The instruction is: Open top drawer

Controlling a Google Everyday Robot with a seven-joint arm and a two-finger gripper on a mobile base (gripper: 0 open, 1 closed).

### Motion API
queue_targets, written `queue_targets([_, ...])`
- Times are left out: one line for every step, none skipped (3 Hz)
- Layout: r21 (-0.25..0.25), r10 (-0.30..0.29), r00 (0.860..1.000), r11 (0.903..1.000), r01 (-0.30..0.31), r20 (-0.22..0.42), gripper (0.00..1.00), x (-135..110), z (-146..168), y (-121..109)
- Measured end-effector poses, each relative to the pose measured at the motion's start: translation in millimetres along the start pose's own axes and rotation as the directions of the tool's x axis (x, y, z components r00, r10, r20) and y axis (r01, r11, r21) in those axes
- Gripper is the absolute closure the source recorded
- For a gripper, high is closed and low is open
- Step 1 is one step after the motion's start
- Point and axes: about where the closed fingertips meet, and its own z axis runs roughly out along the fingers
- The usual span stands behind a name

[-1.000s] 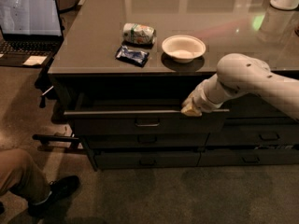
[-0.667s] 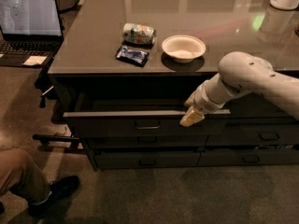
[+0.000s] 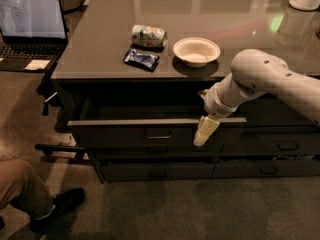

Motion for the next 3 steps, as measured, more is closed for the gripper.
queue_targets([-0.063, 0.000, 1.000, 0.9980, -0.001, -0.027, 0.00, 7.1, 22.5, -3.5])
queue_targets([-0.136, 0.006, 0.998, 0.9906, -0.015, -0.067, 0.00, 22.1, 42.7, -0.5])
queue_targets([-0.172, 0.021, 0.994, 0.9844, -0.039, -0.104, 0.19, 37.6, 46.8, 2.8])
